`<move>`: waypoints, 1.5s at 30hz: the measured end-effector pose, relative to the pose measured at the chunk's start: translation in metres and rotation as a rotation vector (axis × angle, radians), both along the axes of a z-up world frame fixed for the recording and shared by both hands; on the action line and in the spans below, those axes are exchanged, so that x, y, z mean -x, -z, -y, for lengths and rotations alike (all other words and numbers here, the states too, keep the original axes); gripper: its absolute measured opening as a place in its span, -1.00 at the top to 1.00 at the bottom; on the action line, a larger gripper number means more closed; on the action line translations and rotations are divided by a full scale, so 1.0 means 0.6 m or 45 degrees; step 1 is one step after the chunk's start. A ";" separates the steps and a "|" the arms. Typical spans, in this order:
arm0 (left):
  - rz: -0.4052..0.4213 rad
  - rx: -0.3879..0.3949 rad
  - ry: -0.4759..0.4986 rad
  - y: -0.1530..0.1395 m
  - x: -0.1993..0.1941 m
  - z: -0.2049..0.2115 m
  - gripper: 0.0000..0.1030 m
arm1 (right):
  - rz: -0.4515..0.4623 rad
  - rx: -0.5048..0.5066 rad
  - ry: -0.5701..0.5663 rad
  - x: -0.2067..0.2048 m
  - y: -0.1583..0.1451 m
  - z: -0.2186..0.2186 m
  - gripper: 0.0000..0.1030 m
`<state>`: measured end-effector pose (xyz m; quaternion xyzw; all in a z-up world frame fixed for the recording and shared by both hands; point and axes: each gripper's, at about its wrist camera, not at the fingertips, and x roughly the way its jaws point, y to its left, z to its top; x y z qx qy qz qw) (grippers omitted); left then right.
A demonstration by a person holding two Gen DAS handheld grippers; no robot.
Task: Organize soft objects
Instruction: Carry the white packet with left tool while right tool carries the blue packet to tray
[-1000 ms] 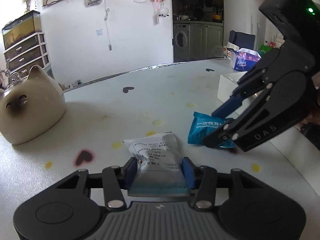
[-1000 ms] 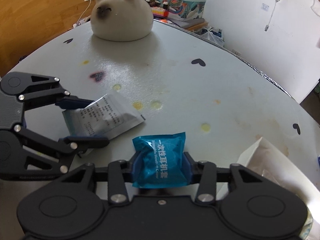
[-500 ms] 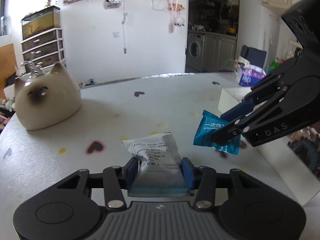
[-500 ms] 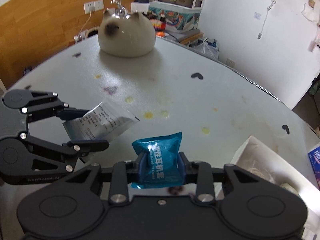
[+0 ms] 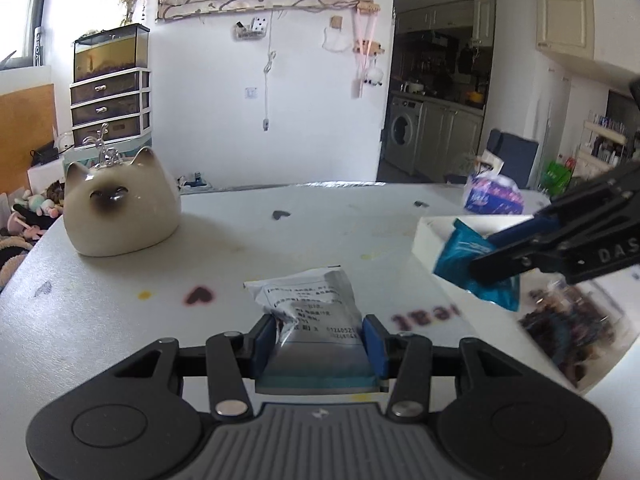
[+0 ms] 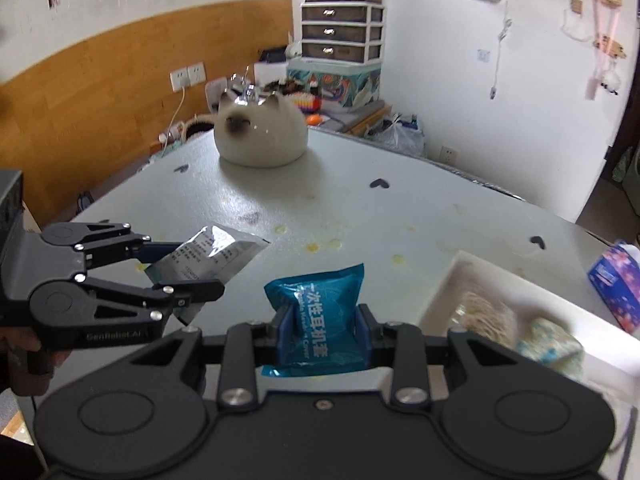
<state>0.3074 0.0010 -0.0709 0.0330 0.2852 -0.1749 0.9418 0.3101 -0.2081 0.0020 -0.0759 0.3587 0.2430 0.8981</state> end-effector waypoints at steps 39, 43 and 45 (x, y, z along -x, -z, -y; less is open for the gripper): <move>-0.072 -0.087 0.914 -0.020 -0.081 0.340 -0.01 | 0.016 -0.190 0.519 0.161 0.036 0.370 0.32; -0.072 -0.230 0.898 0.004 -0.093 0.358 -0.38 | 0.006 -0.180 0.526 0.155 0.039 0.375 0.32; -0.068 -0.241 0.851 0.009 -0.101 0.356 -0.44 | 0.005 -0.164 0.530 0.155 0.039 0.377 0.32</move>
